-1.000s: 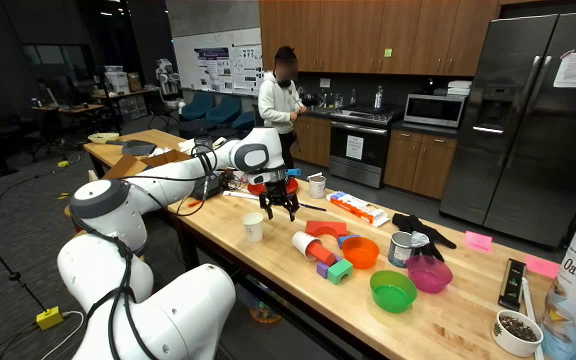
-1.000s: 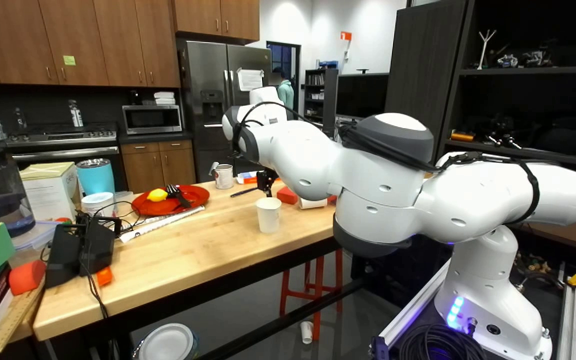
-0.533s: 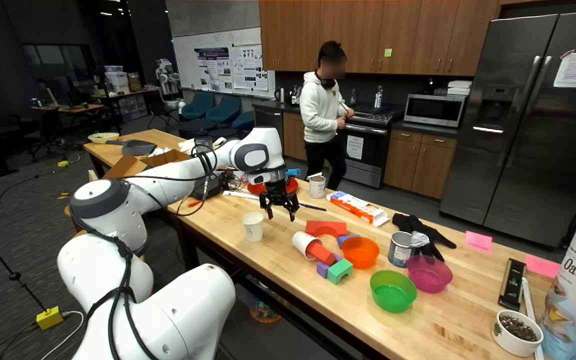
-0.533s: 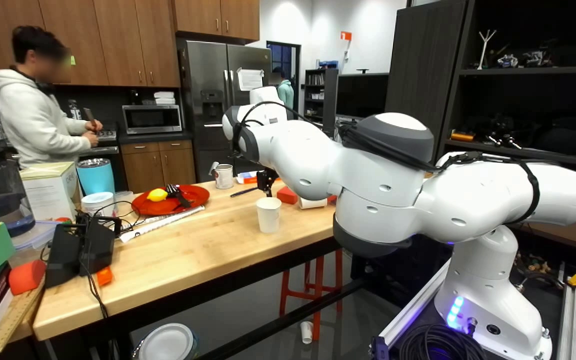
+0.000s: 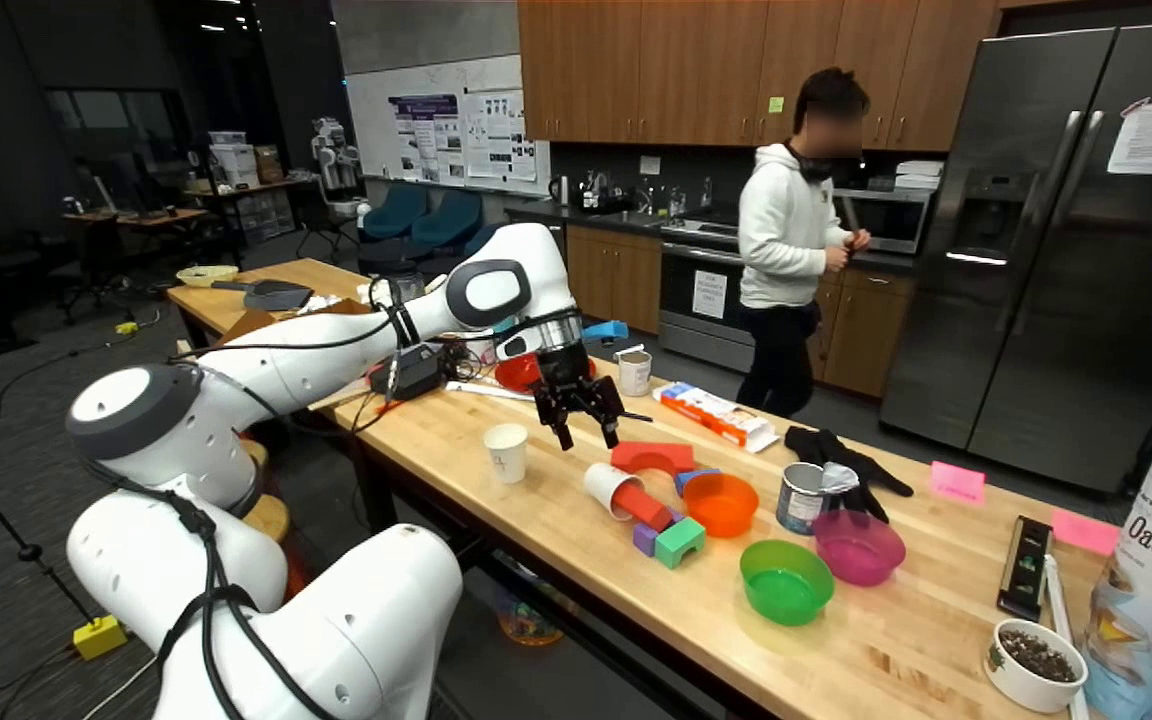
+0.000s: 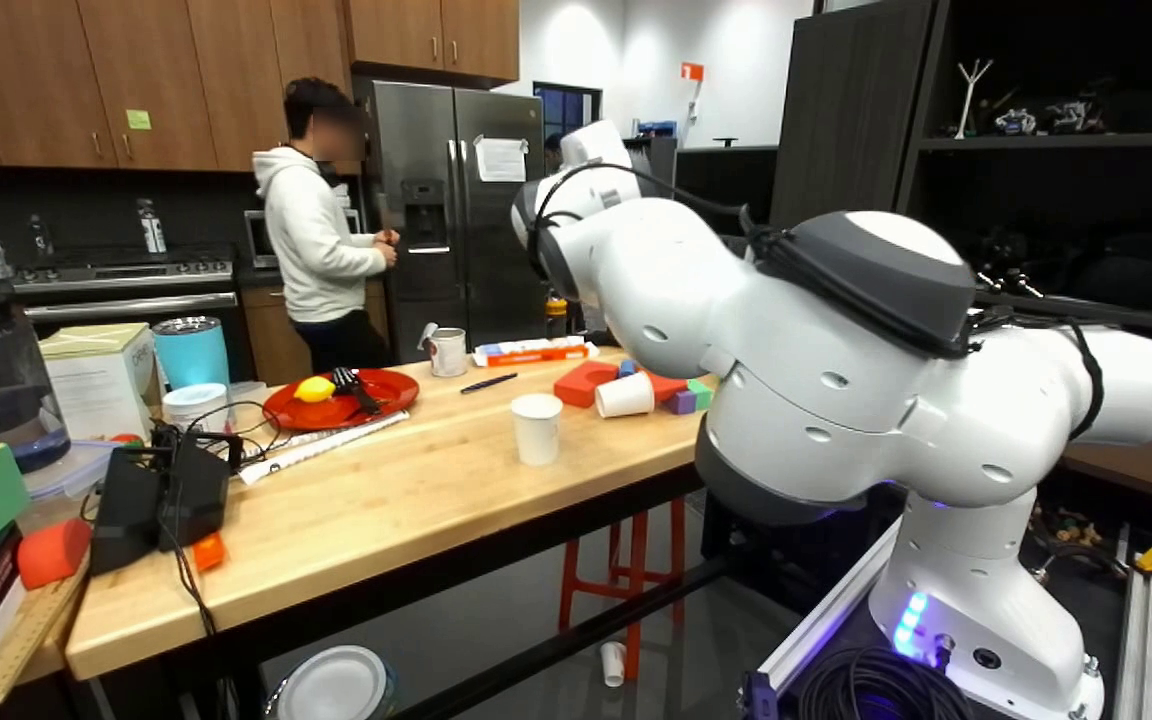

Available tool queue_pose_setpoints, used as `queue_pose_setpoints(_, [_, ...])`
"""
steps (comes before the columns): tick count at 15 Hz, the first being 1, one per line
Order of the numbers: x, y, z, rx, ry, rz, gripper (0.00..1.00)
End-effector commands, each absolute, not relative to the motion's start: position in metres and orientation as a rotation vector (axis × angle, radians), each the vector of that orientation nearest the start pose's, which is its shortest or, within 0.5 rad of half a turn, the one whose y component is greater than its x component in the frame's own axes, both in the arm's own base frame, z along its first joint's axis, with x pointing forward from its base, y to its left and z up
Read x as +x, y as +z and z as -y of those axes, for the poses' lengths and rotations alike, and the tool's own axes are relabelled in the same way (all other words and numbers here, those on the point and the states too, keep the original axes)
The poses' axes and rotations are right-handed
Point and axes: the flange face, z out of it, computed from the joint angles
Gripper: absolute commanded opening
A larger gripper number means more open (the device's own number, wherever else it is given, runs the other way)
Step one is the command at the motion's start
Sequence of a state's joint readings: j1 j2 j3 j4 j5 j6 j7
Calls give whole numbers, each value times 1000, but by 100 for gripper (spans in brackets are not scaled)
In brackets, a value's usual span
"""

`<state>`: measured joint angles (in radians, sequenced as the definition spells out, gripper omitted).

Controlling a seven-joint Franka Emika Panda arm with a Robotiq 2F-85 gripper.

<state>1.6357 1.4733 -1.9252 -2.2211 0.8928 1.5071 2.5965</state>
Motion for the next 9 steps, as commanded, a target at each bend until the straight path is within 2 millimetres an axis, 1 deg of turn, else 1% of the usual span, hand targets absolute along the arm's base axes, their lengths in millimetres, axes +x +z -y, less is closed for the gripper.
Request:
queue_pose_setpoints(1, [399, 470, -28, 401, -771, -3076, 100])
queue_pose_setpoints(2, [386, 487, -19, 445, -808, -3055, 100])
queue_pose_setpoints(5, [368, 523, 2, 557, -865, -3004, 100])
queue_pose_setpoints(7, [359, 537, 15, 617, -817, -2969, 100])
queue_pose_setpoints(9, [353, 543, 28, 670, -737, -2942, 100])
